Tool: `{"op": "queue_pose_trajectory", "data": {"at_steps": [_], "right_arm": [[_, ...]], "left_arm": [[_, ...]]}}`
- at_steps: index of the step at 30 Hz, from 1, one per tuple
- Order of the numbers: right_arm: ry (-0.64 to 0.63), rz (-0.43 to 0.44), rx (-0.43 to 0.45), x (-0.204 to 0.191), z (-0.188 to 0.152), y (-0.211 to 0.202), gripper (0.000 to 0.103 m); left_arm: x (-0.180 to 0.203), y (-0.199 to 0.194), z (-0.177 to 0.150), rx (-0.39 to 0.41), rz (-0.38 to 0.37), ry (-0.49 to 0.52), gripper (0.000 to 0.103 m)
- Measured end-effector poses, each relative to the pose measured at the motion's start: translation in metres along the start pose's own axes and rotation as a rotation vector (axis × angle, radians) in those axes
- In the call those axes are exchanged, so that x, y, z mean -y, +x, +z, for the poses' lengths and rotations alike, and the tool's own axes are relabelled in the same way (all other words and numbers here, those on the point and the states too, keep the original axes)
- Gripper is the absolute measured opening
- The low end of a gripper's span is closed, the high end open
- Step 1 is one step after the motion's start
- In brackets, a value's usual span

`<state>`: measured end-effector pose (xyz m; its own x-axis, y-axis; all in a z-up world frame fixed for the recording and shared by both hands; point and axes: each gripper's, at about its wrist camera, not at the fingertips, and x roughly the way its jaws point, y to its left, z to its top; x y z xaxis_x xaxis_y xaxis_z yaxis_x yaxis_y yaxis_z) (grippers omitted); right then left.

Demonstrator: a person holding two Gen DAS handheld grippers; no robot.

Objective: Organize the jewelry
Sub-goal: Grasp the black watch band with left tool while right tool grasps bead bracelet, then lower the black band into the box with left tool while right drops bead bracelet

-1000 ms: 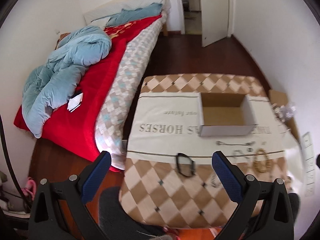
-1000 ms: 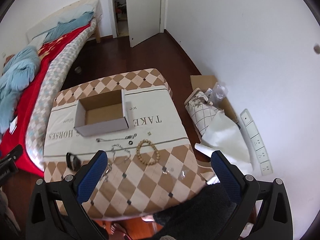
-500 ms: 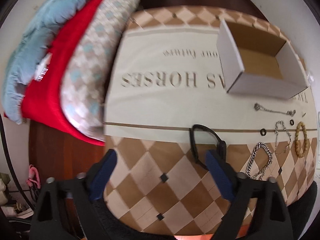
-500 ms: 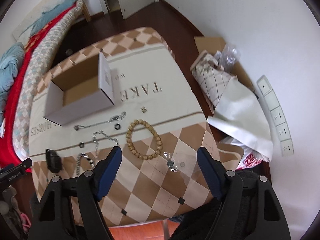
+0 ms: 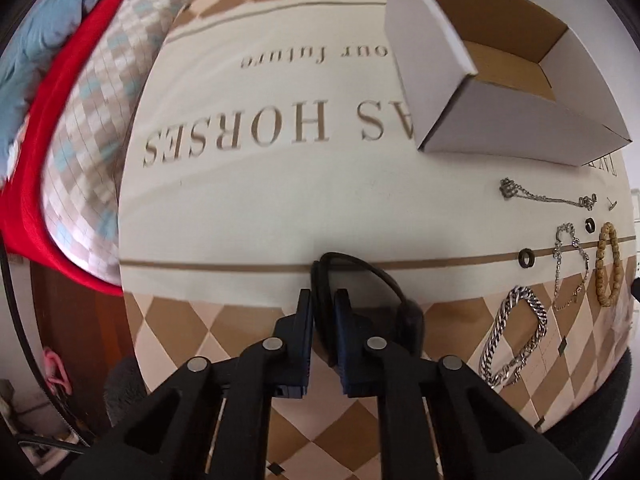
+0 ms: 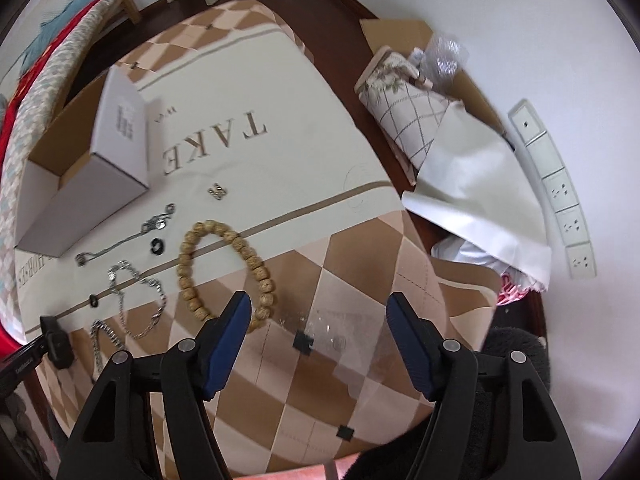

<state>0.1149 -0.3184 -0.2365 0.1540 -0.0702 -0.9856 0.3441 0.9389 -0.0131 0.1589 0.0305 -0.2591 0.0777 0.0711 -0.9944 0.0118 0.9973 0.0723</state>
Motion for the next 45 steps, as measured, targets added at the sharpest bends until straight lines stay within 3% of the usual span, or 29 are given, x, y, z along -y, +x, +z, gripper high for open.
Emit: {"op": "queue_pose_trajectory", "data": {"at_steps": [3, 5, 6, 8, 10, 15, 22, 34, 39, 45], "right_arm": [[-0.03, 0.001, -0.009, -0.008, -0.001, 0.015, 0.071], [-0.058, 0.01, -0.033, -0.015, -0.003, 0.024, 0.054], [-0.09, -0.008, -0.008, -0.021, -0.005, 0.024, 0.052], [-0.127, 0.004, 0.016, -0.03, -0.007, 0.023, 0.027], [-0.147, 0.007, 0.014, -0.038, -0.009, 0.022, 0.01], [-0.129, 0.066, 0.04, -0.041, -0.014, 0.008, 0.009], [-0.115, 0.175, 0.141, -0.044, -0.006, -0.052, 0.009], [-0.177, 0.335, 0.255, -0.073, 0.048, -0.137, 0.009], [-0.226, 0.357, 0.276, -0.105, 0.074, -0.146, 0.009], [-0.28, 0.347, 0.26, -0.138, 0.098, -0.133, 0.009]], "left_arm": [[0.004, -0.005, 0.002, 0.02, 0.02, 0.015, 0.004], [0.005, -0.008, 0.002, 0.036, 0.033, 0.021, 0.004], [0.006, -0.01, 0.002, 0.044, 0.038, 0.027, 0.003], [0.007, -0.016, 0.002, 0.055, 0.043, 0.036, 0.003], [0.007, -0.021, 0.001, 0.067, 0.05, 0.045, 0.003], [0.012, -0.041, -0.002, 0.112, 0.055, 0.05, 0.003], [0.011, -0.092, 0.005, 0.218, 0.038, 0.044, 0.003], [0.022, -0.155, 0.063, 0.349, -0.018, 0.034, 0.003], [0.031, -0.154, 0.095, 0.345, -0.035, 0.047, 0.003], [0.038, -0.13, 0.128, 0.281, -0.074, 0.047, 0.003]]}}
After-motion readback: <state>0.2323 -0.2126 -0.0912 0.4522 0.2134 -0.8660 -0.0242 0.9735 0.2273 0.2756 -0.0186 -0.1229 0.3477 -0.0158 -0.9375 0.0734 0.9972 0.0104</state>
